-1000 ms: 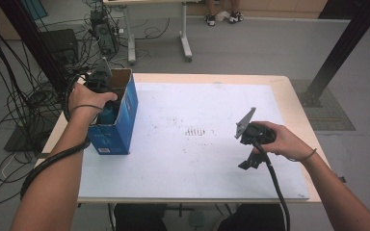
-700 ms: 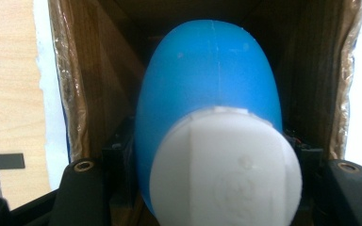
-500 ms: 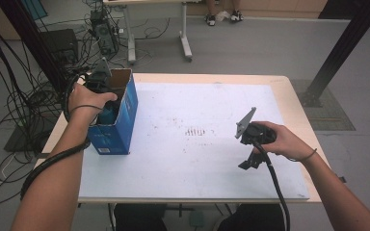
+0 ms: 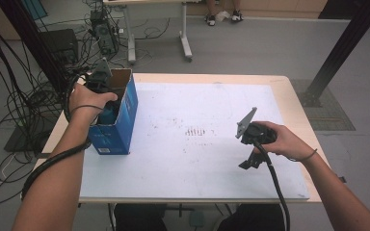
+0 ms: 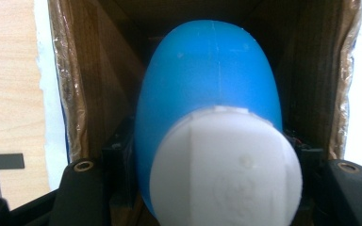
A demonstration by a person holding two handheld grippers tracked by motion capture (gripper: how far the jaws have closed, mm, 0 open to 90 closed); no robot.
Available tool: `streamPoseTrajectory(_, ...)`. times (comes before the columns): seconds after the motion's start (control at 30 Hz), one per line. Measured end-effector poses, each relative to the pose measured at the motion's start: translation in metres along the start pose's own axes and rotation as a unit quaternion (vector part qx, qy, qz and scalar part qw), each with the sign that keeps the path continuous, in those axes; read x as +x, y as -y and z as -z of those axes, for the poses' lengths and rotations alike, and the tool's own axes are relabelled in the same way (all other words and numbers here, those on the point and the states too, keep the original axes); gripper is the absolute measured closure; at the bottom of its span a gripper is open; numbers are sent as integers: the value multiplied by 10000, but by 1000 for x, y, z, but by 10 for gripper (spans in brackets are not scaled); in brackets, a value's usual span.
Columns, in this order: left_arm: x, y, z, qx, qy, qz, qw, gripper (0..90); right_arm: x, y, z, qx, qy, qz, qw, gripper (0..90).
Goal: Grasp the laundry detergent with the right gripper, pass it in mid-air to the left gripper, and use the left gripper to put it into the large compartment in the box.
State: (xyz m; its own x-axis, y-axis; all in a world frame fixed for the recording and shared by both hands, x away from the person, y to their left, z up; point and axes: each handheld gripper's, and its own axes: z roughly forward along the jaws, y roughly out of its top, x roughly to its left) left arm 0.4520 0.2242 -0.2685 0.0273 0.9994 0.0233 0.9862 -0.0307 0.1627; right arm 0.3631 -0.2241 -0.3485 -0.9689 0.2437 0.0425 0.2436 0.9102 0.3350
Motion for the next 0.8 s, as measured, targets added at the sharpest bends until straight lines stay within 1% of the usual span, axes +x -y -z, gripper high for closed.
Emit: streamPoseTrajectory(0.8, 0, 0, 0, -12, 10, 11, 10000, 376, -1, 0, -1, 11, -4, -1, 10000, 62)
